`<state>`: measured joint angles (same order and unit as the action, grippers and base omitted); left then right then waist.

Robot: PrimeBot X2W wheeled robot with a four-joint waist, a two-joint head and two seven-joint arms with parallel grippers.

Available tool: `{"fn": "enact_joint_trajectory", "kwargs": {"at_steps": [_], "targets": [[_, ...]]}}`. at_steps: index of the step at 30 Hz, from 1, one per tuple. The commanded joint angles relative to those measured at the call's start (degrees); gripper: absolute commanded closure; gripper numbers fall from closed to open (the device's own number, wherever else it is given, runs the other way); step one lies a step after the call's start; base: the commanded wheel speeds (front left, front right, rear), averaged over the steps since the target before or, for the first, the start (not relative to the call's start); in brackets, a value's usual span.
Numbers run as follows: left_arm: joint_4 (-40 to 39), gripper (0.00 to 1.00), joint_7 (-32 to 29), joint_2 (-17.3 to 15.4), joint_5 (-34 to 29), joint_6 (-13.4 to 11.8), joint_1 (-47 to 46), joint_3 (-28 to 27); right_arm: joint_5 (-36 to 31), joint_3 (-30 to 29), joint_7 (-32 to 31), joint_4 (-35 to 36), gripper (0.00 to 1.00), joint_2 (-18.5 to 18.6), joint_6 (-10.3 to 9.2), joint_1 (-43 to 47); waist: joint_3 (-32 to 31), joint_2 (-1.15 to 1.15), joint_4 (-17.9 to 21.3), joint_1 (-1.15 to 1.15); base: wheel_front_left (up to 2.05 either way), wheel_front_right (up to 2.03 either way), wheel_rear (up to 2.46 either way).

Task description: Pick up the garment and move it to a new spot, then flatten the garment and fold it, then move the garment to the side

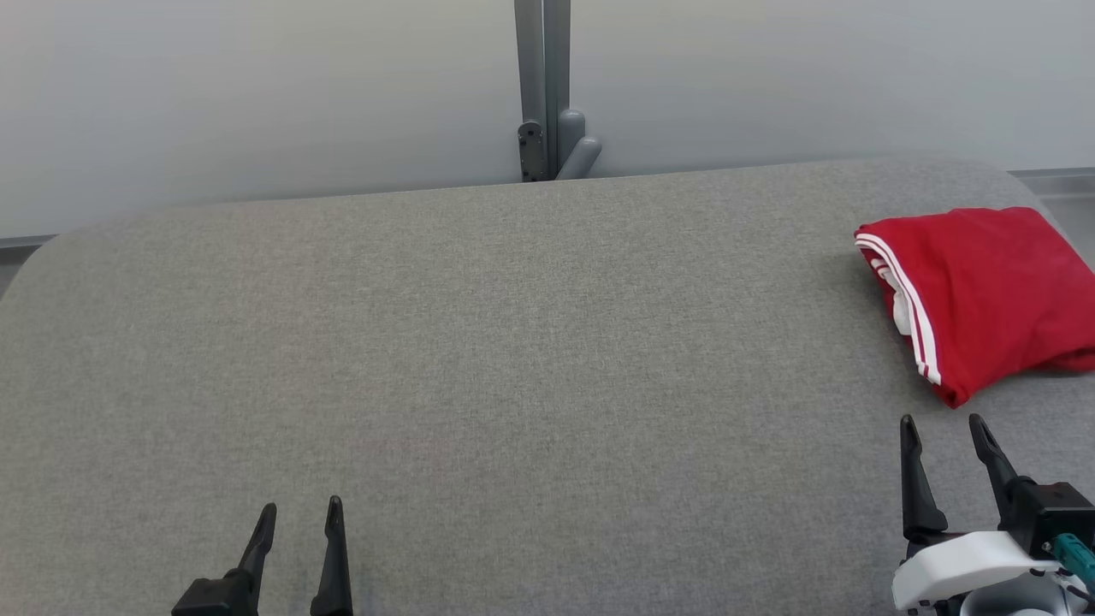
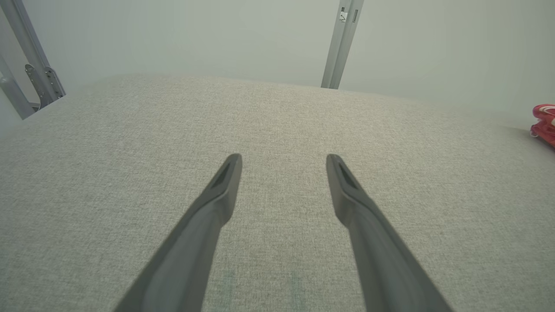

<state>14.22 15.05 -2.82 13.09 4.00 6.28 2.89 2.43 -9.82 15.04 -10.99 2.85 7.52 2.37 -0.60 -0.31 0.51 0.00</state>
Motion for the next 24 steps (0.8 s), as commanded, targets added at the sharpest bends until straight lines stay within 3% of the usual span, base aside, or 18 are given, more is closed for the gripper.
{"fn": "enact_joint_trajectory", "kwargs": {"at_steps": [1, 6, 7, 17, 18, 24], "targets": [[0.0, 0.0, 0.1, -0.2, 0.1, -0.4, -0.5, 0.0, 0.1, 0.1, 0.2, -0.1, 0.0, 0.1, -0.07, 0.7, 0.0, 0.31, -0.1, 0.0, 0.0, 0.0, 0.0], [0.1, 0.0, 0.1, -0.2, 0.2, -0.6, -0.4, 0.0, 0.2, 0.4, 0.2, -0.4, 0.0, 0.1, -0.07, 0.8, -0.1, 0.31, -0.2, 0.0, 0.0, 0.0, 0.0], [0.1, 0.0, 0.0, 0.0, 0.1, -0.3, 0.0, 0.1, 0.0, 0.3, 0.0, -0.3, 0.0, 0.0, 0.0, 0.0, -0.1, 0.0, -0.2, 0.0, 0.0, 0.0, 0.0], [0.0, 0.0, 0.0, 0.0, 0.1, -0.4, -0.2, 0.1, 0.0, 0.4, 0.0, -0.2, 0.0, 0.0, -0.01, -0.2, 0.0, 0.02, -0.3, 0.0, 0.0, 0.0, 0.0], [0.9, 1.0, -0.1, 0.1, 0.2, -0.3, 0.5, 0.2, 0.0, 0.5, -0.1, -1.1, 1.0, -0.4, 0.01, 0.4, 0.0, 0.0, -0.3, 0.0, 0.0, 0.0, 0.0], [3.2, 1.0, -0.7, 0.2, 1.5, -0.2, 0.7, 0.5, 1.1, 0.3, -0.8, -3.9, 1.0, -0.8, 0.01, 0.7, 0.0, 0.0, -0.3, 0.0, 0.0, 0.0, 0.0]]}}
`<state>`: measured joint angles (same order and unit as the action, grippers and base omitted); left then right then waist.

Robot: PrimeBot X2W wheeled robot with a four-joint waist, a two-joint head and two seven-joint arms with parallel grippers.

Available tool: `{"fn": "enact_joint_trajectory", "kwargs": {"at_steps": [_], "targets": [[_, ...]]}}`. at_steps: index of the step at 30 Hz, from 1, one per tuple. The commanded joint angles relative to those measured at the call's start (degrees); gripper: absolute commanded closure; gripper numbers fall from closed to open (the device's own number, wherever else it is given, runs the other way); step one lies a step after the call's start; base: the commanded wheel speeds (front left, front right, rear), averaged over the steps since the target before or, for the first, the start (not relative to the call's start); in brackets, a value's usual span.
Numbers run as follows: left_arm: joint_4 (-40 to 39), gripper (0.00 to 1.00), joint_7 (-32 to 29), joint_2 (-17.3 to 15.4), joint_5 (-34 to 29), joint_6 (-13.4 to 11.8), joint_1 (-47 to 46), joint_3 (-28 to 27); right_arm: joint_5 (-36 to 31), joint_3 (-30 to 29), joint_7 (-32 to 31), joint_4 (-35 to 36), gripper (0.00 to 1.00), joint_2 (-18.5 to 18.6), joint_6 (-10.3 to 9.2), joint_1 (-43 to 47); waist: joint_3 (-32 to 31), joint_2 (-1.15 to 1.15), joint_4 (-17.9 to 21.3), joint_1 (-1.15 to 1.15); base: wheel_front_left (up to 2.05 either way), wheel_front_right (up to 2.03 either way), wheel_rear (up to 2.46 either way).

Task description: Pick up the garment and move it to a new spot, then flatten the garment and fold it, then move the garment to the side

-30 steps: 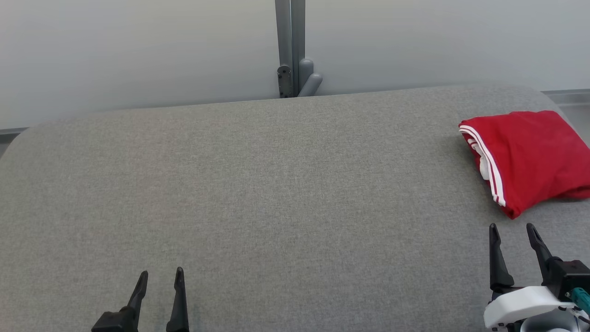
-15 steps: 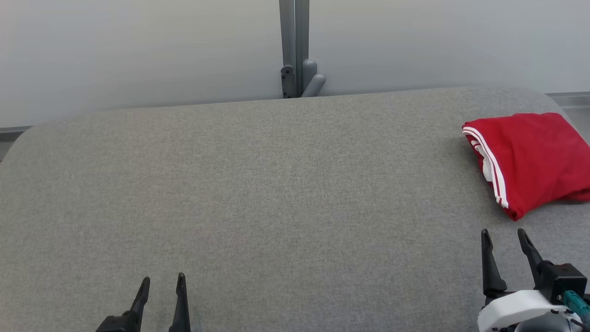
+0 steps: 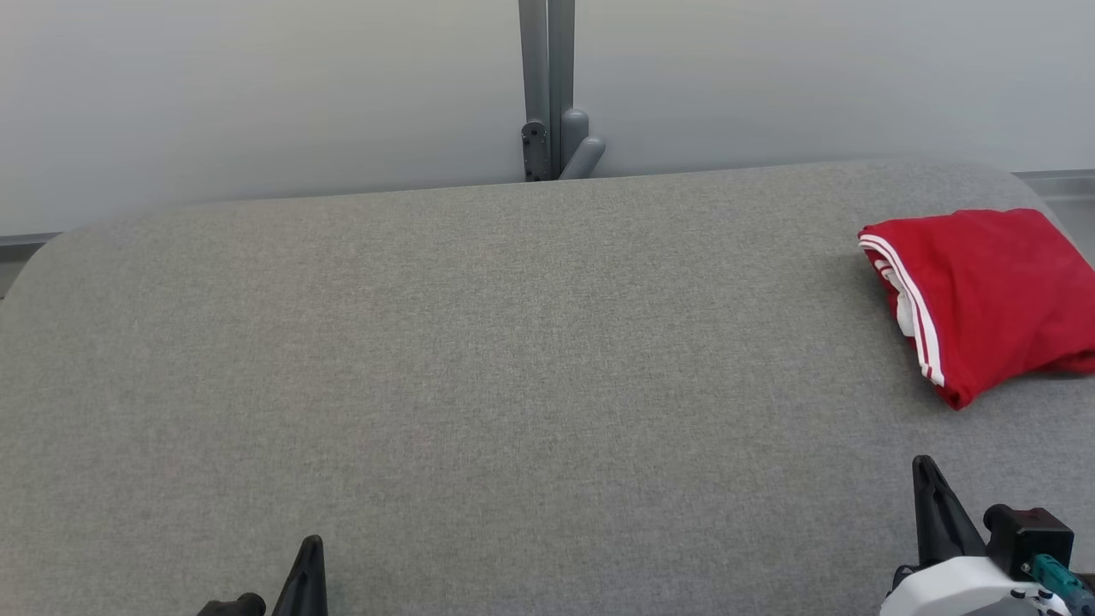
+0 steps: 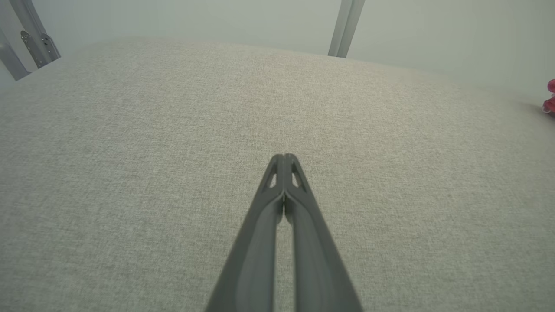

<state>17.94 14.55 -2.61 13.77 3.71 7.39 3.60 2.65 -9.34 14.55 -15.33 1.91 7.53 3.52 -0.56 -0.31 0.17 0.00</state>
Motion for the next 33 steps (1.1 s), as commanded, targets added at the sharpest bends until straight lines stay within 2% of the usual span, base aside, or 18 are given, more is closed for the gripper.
{"fn": "enact_joint_trajectory", "kwargs": {"at_steps": [1, 13, 33], "targets": [[-0.5, 1.0, -0.5, 0.0, 2.0, 0.1, -0.6, -0.4, 2.1, -0.3, -0.8, 0.2, 1.0, 0.1, 0.0, -0.8, 0.0, 0.01, 0.0, 0.0, 0.0, 0.0, 0.0], [-1.1, 1.0, -3.8, -0.1, 14.4, 0.7, -2.8, -1.9, 16.5, 0.3, -4.0, 0.7, 1.0, 0.3, -0.01, -2.1, 0.1, 0.04, 0.0, 0.0, 0.0, 0.0, 0.0], [-2.0, 1.0, -8.2, -0.1, 30.9, 1.5, -5.8, -4.0, 35.3, 1.0, -8.3, 1.1, 1.0, 0.5, -0.02, -4.1, 0.2, 0.08, 0.0, 0.0, 0.0, 0.0, 0.0]]}}
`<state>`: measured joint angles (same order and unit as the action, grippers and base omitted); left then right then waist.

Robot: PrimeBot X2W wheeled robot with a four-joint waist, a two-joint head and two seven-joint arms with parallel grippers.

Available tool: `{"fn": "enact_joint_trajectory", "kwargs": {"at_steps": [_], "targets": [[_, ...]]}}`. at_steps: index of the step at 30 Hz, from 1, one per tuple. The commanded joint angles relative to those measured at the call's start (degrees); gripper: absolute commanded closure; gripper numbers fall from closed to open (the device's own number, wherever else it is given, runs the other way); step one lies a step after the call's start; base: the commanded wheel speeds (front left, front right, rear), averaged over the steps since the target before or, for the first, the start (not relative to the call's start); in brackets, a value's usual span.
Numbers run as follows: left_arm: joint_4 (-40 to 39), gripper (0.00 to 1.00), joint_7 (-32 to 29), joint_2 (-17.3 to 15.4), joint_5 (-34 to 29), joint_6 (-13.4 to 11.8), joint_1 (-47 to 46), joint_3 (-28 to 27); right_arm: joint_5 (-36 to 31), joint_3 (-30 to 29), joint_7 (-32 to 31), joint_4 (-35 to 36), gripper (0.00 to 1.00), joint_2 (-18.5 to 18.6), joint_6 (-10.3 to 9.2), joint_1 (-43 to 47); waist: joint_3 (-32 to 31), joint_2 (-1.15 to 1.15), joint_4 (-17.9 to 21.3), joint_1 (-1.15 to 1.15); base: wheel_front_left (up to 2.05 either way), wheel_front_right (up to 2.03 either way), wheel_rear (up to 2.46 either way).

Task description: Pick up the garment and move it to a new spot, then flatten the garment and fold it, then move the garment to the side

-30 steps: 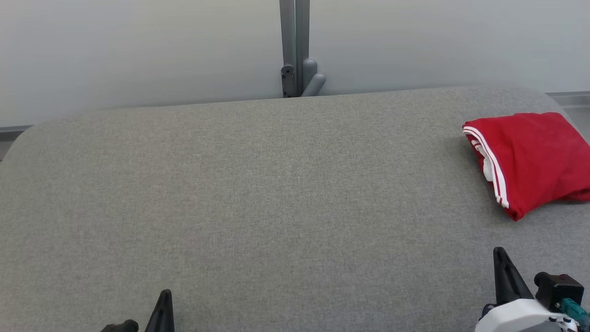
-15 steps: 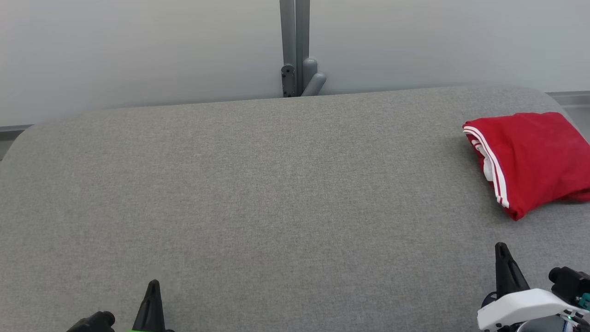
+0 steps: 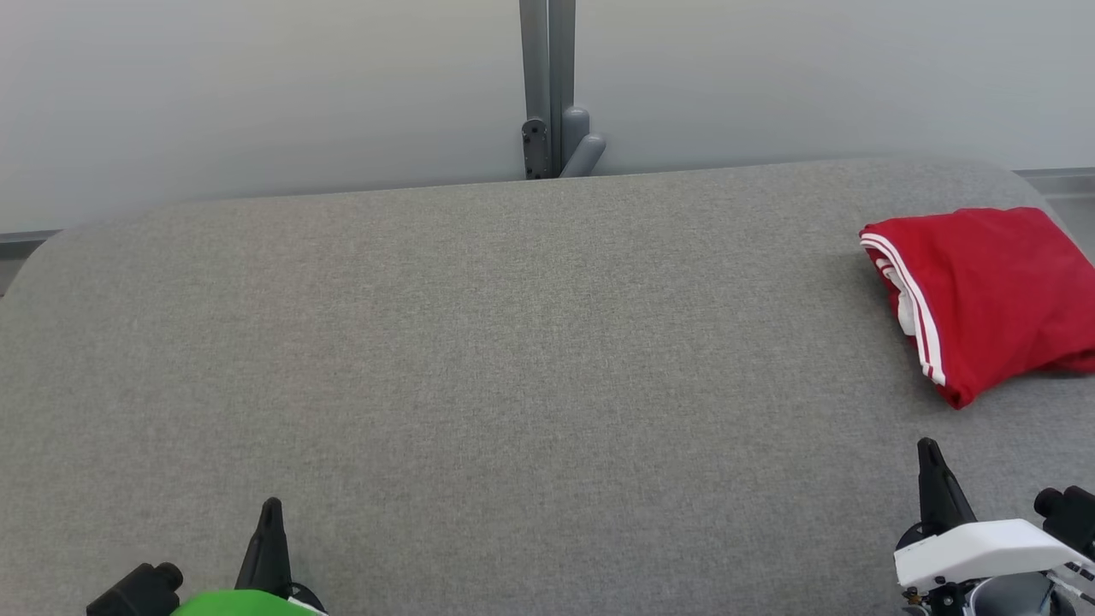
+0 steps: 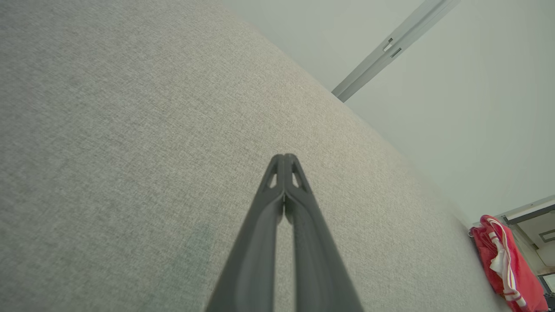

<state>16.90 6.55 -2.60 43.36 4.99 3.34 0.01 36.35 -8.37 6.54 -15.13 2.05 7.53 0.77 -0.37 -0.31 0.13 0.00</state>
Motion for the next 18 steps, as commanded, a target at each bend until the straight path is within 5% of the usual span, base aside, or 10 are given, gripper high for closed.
{"fn": "enact_joint_trajectory", "kwargs": {"at_steps": [1, 18], "targets": [[-1.0, 1.0, -0.4, -0.2, 2.1, 0.3, -1.8, -0.5, 2.5, 0.1, -0.5, 0.9, 1.0, 0.4, -0.02, -1.5, 0.0, 0.08, 0.0, 0.0, 0.0, 0.0, 0.0], [-1.5, 1.0, -3.8, -0.2, 14.7, 0.9, -4.1, -2.1, 16.9, 0.5, -4.0, 1.0, 1.0, 0.6, -0.02, -3.1, 0.1, 0.13, 0.0, 0.0, 0.0, 0.0, 0.0]]}}
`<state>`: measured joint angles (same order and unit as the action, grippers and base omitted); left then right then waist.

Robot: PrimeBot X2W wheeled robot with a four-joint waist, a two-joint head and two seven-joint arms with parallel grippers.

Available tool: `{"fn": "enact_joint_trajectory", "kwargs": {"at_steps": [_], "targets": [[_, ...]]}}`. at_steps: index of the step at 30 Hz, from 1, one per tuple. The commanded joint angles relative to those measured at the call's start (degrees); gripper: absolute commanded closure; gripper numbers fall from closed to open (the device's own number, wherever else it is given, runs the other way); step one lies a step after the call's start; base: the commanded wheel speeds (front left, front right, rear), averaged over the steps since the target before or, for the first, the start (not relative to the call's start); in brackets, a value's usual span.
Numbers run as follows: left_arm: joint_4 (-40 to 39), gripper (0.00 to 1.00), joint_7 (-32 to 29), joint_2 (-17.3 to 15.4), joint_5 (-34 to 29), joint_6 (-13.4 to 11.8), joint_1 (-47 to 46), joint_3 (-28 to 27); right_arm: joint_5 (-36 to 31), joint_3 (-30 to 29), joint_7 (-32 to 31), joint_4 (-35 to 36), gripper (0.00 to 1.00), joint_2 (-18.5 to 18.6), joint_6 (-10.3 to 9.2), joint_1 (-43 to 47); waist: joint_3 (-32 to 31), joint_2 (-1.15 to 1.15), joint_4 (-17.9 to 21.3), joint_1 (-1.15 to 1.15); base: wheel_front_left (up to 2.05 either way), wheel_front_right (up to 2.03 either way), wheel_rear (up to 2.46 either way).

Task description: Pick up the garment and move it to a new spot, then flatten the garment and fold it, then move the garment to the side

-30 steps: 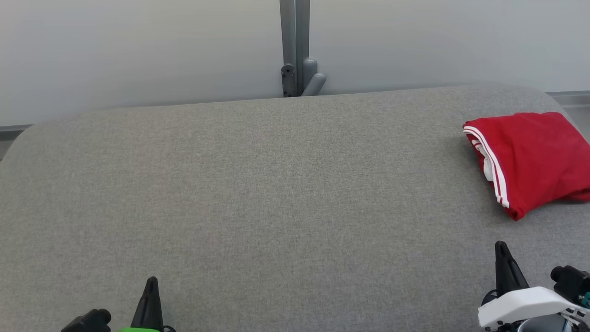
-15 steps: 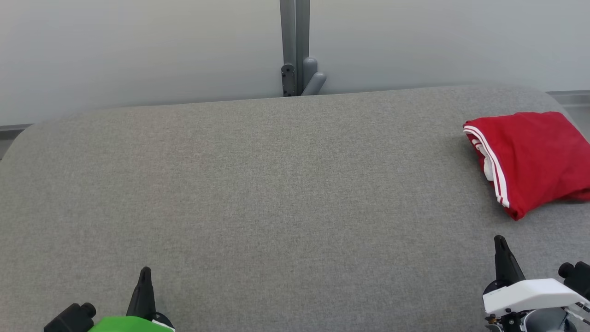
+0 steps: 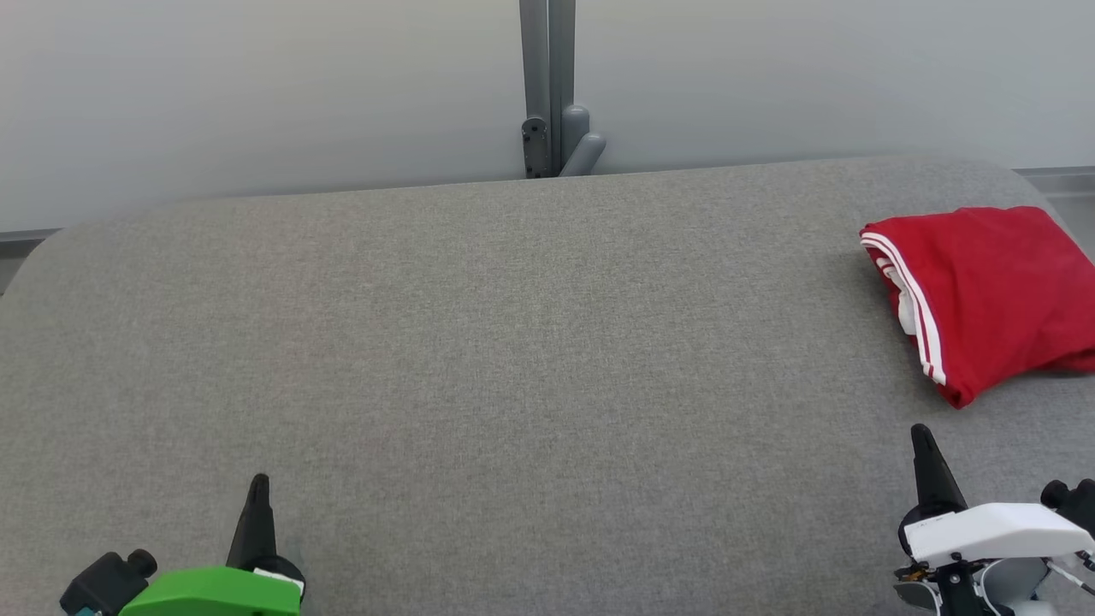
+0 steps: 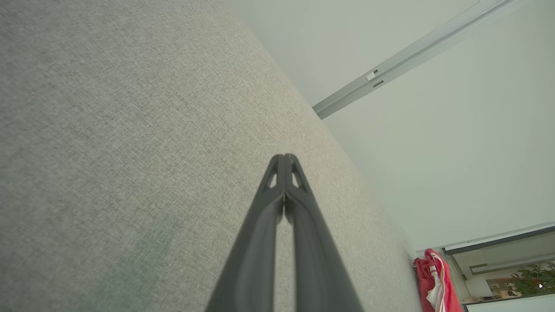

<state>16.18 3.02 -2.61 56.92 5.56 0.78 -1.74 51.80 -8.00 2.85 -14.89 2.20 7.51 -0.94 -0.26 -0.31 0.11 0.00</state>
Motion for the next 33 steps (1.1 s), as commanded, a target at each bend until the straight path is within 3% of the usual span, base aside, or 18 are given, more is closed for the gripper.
{"fn": "enact_joint_trajectory", "kwargs": {"at_steps": [1, 33], "targets": [[-0.8, 1.0, -0.4, -0.2, 1.8, 0.4, -1.6, -0.4, 2.2, 0.2, -0.5, 0.8, 1.0, 0.4, 0.0, -1.4, 0.0, 0.13, 0.0, 0.0, 0.0, 0.0, 0.0], [-1.6, 1.0, -5.0, -0.3, 19.0, 1.2, -4.6, -2.7, 21.7, 0.7, -5.2, 0.9, 1.0, 0.6, 0.0, -3.6, 0.2, 0.21, 0.0, 0.0, 0.0, 0.0, 0.0]]}}
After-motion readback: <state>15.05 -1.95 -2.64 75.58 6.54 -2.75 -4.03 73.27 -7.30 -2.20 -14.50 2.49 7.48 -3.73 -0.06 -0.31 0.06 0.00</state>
